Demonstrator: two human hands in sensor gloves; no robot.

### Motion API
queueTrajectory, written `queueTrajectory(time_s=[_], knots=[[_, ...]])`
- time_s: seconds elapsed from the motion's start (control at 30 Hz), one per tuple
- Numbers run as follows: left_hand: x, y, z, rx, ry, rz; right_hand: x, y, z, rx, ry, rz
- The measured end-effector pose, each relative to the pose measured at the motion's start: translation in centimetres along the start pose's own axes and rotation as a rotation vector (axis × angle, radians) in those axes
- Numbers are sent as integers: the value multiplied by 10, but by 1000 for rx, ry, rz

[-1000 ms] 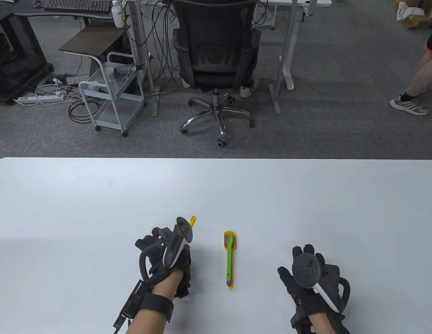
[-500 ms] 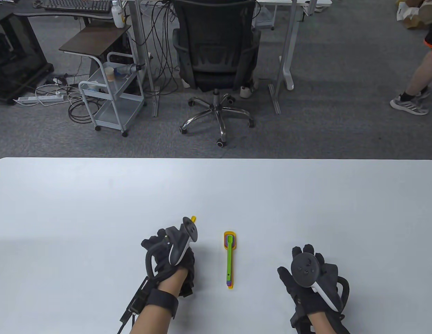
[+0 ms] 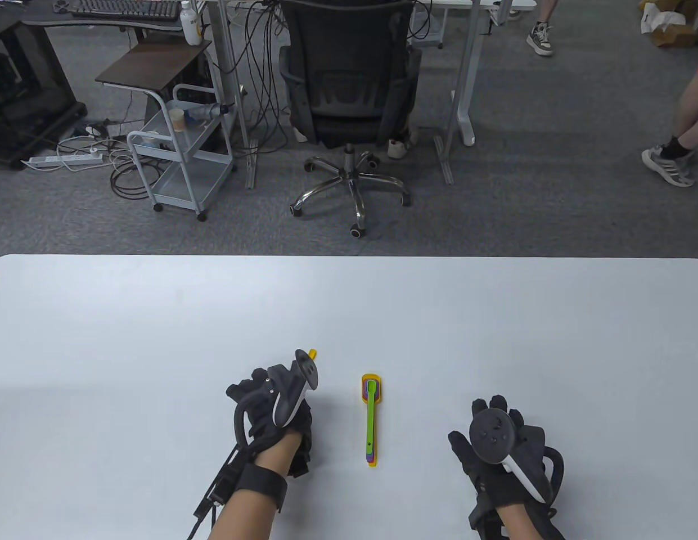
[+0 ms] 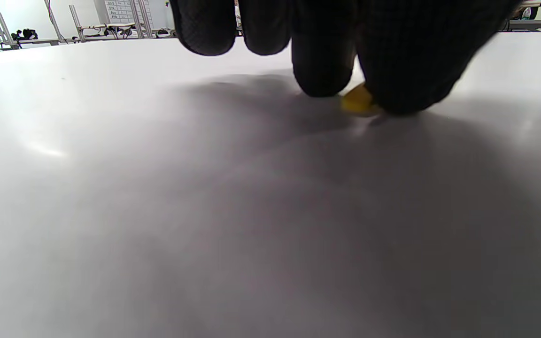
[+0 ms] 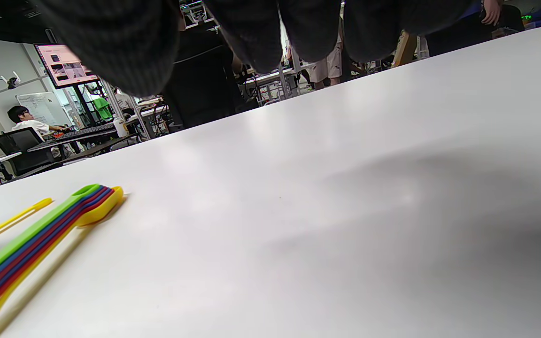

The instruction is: Nest measuring spoons

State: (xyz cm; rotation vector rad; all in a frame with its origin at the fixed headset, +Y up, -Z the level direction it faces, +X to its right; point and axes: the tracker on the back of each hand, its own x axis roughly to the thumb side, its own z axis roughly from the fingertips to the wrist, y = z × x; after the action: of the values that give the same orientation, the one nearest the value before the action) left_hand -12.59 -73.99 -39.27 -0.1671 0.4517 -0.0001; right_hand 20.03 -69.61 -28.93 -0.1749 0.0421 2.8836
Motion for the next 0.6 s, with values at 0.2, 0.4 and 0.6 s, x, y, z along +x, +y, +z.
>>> queueTrajectory(time_s=[0.2, 0.4, 0.6], knots=[[1, -1, -1, 6, -5, 15, 0, 0, 0, 2, 1, 1], [3, -2, -3, 10, -25, 13, 0, 1, -1, 1, 1, 2], [2, -2, -6, 15, -53, 24, 0, 1, -1, 0, 0, 0]])
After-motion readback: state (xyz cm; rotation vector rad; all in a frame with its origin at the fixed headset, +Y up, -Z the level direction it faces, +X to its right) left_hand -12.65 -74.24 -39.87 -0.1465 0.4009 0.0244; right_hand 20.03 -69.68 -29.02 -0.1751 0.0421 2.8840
